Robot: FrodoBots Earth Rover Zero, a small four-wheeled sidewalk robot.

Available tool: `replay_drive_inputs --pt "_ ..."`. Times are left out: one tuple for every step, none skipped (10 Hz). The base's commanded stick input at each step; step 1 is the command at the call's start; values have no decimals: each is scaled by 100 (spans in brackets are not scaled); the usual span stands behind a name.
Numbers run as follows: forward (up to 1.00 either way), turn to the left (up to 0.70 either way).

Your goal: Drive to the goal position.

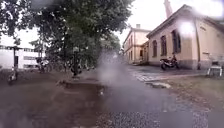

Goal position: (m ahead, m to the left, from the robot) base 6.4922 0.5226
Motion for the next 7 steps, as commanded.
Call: replay_drive_inputs --pt "70 0" --pt "70 -4" --pt "70 -9" --pt "70 -14" --pt "70 -14" --pt "70 -14" --pt "70 -14"
